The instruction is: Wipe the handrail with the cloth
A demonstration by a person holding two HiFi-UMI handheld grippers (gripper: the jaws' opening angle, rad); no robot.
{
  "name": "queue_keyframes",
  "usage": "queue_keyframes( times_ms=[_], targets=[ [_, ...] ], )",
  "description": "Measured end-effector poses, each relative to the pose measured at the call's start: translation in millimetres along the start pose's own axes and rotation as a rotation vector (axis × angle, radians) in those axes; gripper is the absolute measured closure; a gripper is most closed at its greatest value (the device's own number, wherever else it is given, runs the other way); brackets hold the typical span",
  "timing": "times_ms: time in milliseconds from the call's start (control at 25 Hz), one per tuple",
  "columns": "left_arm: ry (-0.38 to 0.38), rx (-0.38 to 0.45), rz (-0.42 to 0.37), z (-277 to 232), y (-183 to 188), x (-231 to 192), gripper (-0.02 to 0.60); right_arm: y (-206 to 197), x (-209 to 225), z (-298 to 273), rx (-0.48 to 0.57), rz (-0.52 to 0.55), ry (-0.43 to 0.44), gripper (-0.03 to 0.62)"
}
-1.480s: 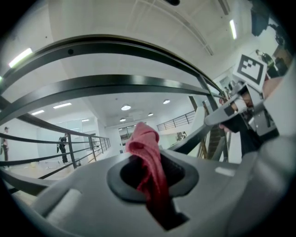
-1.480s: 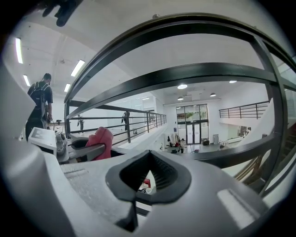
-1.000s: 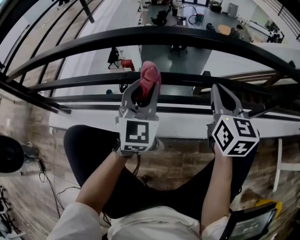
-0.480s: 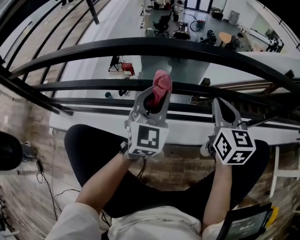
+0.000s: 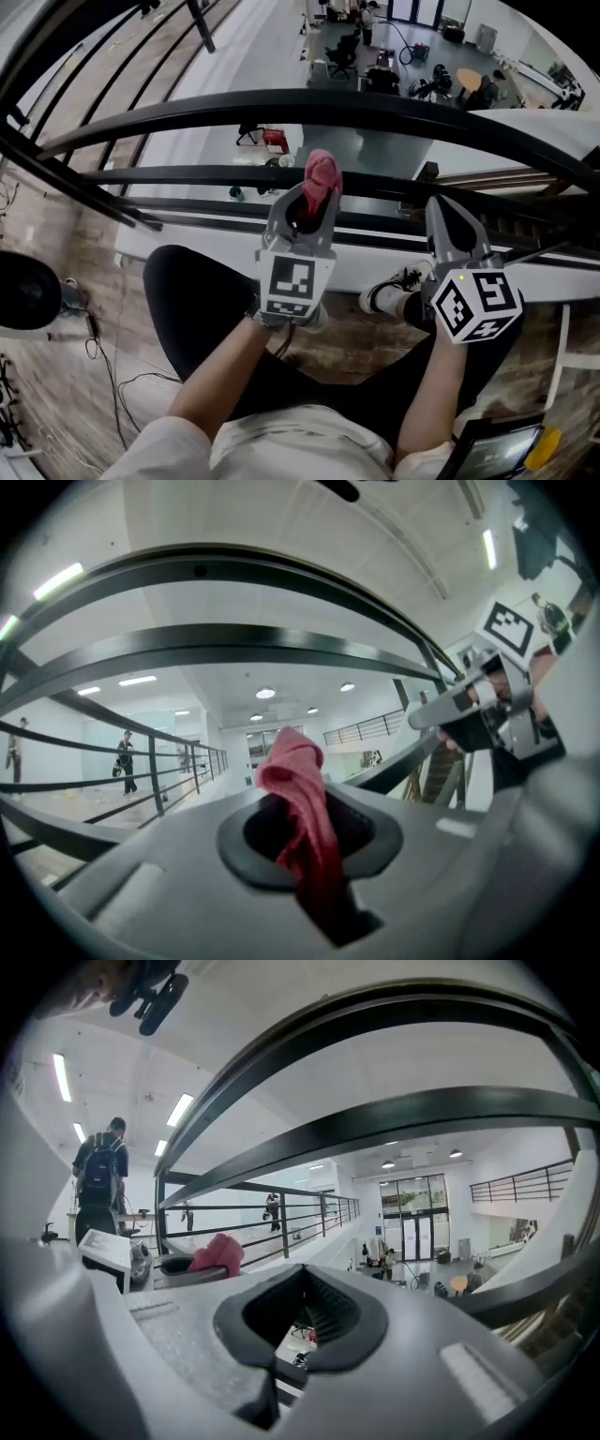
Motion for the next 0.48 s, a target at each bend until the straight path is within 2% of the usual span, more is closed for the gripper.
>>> queue_keyframes(
  times_ms=[80,160,320,480],
  targets=[
    [-0.010,-0.031,0.056,0,-1,-4,0.514,4,-8,-2,0.000,0.032,0.012,0.592],
    [-0.022,-0.069,0.080,0,-1,-9,0.514,3,-11,-5,-0.002,0.017,0.015,0.592],
    [-0.020,-0.118,0.088,-2,-4,-13,0.514,4,-22,-16,0.007,-0.066,0.045,0.592],
    [-0.010,-0.128,0.084,-2,-3,-12,0.514,8,-41,-24,0.027,-0.106,0.081,0.592]
  ],
)
Point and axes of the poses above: the fingertips, and each gripper's own axes: z backward along the fingers, x to its right, y out of its top, the point moved 6 cm from there along z, backward along the fingers, and after that the axes turned 10 degrees about -y, right-handed, at the moved point
